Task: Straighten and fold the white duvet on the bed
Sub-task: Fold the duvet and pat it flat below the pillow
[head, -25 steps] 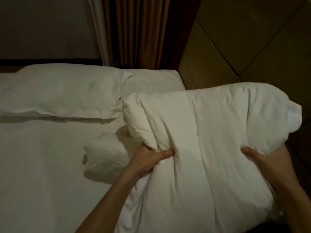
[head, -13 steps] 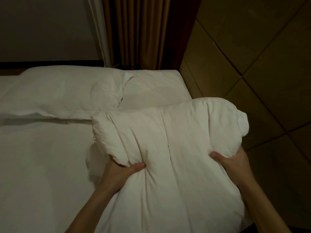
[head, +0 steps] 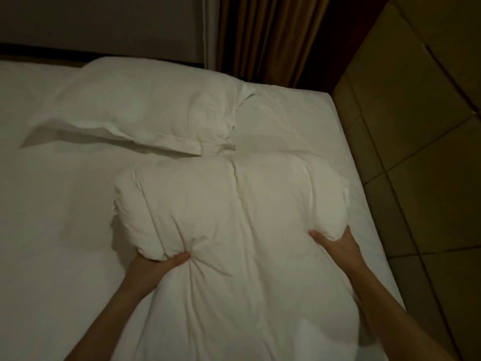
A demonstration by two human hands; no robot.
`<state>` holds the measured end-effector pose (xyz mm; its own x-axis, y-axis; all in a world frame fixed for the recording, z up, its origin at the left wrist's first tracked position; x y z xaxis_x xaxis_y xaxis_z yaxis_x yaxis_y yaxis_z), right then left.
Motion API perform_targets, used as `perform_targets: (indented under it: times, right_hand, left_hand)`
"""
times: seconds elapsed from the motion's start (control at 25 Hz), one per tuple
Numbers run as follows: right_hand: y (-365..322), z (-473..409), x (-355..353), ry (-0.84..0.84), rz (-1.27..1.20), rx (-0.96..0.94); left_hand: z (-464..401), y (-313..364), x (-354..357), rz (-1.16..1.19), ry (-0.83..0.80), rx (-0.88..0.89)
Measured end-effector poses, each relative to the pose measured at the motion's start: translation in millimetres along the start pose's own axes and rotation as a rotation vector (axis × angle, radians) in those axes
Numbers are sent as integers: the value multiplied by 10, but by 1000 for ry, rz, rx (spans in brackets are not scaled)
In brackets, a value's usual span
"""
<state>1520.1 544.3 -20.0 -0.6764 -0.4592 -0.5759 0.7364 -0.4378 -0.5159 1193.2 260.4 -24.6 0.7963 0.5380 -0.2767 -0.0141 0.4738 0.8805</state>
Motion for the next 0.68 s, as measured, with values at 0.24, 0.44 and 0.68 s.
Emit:
perform_targets:
  times: [0.24, 0.44, 0.68]
  right_hand:
    - [-313, 446, 92, 222, 217, -415]
    - [-882, 436, 616, 186, 644, -632]
    - [-847, -220, 1083, 254, 774, -612]
  left_hand:
    - [249, 447, 228, -565, 392, 253]
    - [-303, 817, 661, -1027, 183, 519]
    - [-926, 168, 704, -1137, 165, 312]
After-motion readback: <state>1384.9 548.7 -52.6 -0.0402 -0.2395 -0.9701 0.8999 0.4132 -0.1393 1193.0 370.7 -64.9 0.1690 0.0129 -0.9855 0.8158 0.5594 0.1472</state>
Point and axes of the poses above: each hand's wrist, its own z-axis away from the middle knuckle, its own x-axis out of the palm, y = z × x, the point moved 2 cm from there along -z, towards the middle knuckle, and after that the axes turned 14 degrees about x, right-handed, at the moved point
